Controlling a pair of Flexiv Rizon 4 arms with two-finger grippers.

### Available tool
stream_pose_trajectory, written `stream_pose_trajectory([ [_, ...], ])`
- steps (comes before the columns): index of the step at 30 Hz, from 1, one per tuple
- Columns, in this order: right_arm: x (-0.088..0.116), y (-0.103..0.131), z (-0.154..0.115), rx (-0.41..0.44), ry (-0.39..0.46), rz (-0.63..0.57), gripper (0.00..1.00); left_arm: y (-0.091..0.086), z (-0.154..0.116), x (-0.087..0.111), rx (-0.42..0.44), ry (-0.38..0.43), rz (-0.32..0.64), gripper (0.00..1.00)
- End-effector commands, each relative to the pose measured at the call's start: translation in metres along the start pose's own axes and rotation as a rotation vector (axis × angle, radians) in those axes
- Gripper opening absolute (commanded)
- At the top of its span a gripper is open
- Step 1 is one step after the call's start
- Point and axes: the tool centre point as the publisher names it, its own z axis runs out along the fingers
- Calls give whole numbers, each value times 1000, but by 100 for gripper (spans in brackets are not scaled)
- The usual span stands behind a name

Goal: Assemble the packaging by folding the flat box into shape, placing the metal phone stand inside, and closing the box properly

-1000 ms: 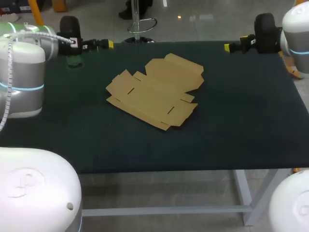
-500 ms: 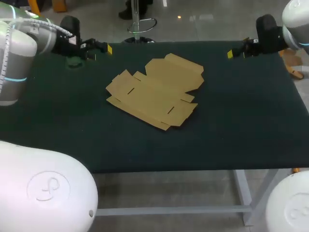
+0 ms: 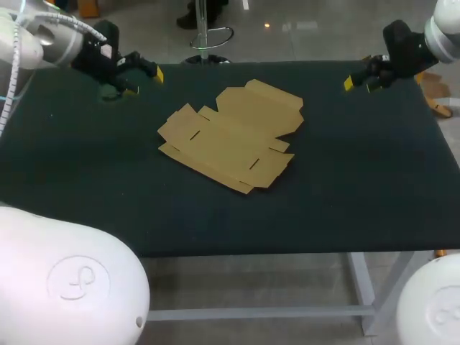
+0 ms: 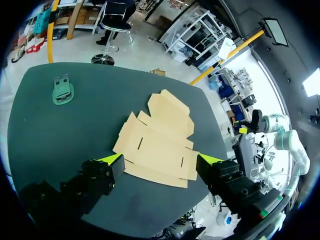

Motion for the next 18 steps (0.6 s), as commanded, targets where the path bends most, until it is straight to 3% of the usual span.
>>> stream_pose_trajectory([
  [1, 0, 1, -1, 7, 4, 0, 100, -3, -1, 0, -175, -4, -2, 100],
  [6, 0, 1, -1, 7, 4, 0, 100, -15, 9, -8, -205, 15, 18, 100],
  [18, 10, -18, 16, 39, 41, 256, 100, -20, 21, -28, -239, 20, 115, 100],
])
